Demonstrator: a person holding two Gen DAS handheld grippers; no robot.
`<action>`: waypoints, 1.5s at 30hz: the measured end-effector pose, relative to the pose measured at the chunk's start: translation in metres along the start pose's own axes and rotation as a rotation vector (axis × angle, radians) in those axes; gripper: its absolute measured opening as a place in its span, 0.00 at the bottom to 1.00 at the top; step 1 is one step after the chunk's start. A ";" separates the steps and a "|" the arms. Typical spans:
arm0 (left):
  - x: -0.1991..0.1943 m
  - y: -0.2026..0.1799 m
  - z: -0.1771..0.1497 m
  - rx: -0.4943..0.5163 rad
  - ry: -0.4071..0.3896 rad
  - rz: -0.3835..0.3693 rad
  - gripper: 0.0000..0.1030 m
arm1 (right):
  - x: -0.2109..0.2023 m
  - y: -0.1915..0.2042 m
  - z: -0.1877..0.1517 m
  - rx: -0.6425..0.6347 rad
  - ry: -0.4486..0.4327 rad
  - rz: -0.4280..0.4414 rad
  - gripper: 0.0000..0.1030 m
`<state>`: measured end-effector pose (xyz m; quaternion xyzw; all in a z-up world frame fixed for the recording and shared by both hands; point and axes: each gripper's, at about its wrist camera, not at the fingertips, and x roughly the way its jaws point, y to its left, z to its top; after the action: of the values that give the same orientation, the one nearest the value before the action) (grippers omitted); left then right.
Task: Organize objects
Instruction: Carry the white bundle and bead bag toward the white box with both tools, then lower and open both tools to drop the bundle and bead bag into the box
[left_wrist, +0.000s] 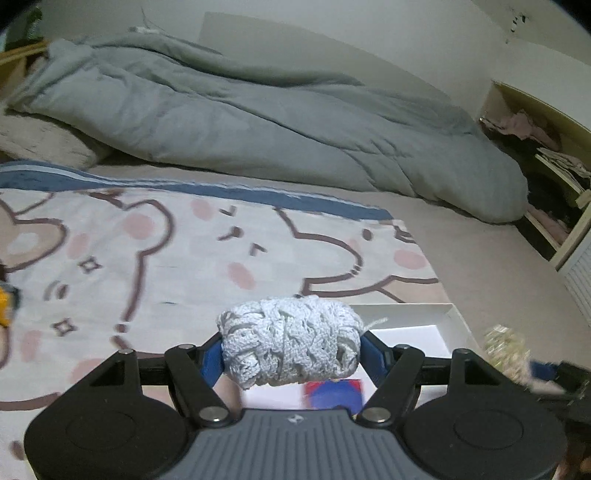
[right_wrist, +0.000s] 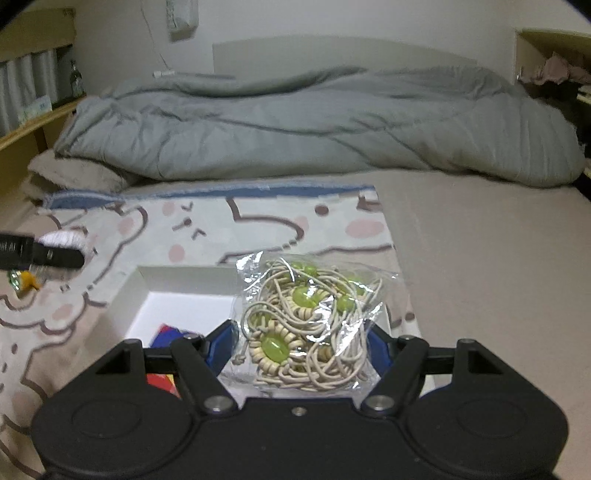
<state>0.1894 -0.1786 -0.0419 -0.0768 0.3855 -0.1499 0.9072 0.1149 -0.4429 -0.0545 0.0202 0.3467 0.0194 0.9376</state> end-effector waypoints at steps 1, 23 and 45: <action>0.007 -0.005 0.001 -0.001 0.008 -0.008 0.70 | 0.005 -0.002 -0.003 -0.001 0.018 -0.001 0.71; 0.123 -0.031 -0.006 -0.101 0.179 0.006 0.70 | 0.049 -0.013 -0.044 -0.105 0.210 0.014 0.78; 0.106 -0.021 -0.007 -0.099 0.230 -0.055 0.89 | 0.007 -0.028 -0.012 0.074 0.091 0.026 0.73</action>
<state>0.2497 -0.2338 -0.1128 -0.1144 0.4916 -0.1633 0.8477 0.1133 -0.4698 -0.0694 0.0585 0.3892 0.0199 0.9191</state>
